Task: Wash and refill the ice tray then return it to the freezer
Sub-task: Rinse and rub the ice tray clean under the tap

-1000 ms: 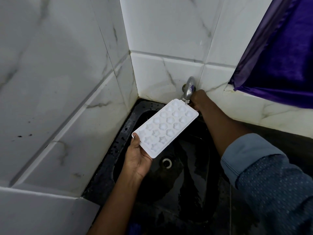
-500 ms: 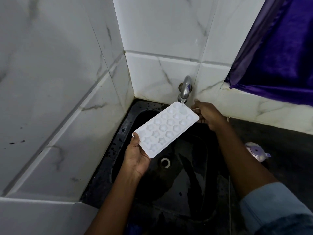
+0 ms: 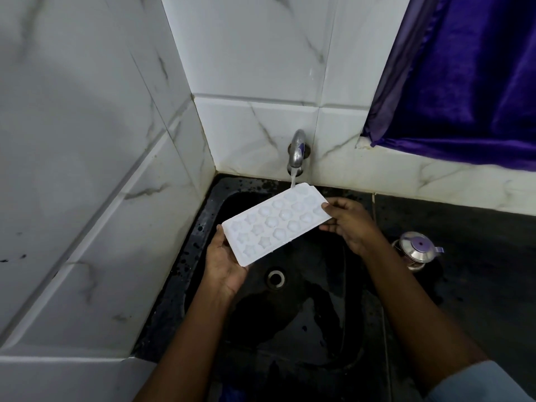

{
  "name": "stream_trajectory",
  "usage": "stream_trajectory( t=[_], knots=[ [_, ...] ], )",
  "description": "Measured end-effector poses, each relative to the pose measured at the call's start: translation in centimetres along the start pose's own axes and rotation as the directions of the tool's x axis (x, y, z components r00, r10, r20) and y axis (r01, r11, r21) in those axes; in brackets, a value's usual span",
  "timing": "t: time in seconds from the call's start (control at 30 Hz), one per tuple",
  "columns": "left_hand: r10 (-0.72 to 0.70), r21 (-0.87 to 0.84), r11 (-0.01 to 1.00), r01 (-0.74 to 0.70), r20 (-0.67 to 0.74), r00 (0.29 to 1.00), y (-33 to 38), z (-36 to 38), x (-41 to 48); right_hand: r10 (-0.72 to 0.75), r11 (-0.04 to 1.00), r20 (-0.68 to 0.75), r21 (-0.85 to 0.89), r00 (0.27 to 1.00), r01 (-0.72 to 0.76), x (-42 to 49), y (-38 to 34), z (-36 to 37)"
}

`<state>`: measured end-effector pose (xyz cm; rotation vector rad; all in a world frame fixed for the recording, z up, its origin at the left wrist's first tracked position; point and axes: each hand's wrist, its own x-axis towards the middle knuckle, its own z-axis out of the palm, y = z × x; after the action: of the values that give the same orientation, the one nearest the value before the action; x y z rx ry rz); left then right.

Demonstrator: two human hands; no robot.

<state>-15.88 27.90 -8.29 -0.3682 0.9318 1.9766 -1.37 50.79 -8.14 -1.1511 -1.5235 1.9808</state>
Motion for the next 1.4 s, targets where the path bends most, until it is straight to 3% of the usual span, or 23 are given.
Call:
stream_trajectory(
  t=[0.2,0.37,0.77,1.0,1.4],
  knots=[
    [0.048,0.034,0.998,-0.046,-0.074,0.996,0.3,0.7,1.3,0.089,0.963,-0.147,0.267,0.985,-0.047,-0.7,0.6,-0.4],
    [0.008,0.189,0.982,0.0,-0.044,0.999,0.2,1.1,1.6,0.055,0.956,-0.298,0.291,0.953,0.036,-1.0,1.6,-2.0],
    [0.002,0.294,0.956,0.008,-0.03,1.0,-0.8,1.6,1.4,0.018,0.947,-0.502,0.287,0.865,0.147,-1.7,2.6,-6.1],
    [0.037,0.284,0.959,-0.019,-0.06,0.998,-0.8,1.1,1.0,0.018,0.946,-0.489,0.292,0.872,0.144,-0.5,2.9,-4.7],
    [0.092,0.171,0.983,-0.063,-0.164,0.982,1.1,-1.2,0.1,0.031,0.943,-0.413,0.313,0.91,0.11,2.0,3.0,3.9]
  ],
)
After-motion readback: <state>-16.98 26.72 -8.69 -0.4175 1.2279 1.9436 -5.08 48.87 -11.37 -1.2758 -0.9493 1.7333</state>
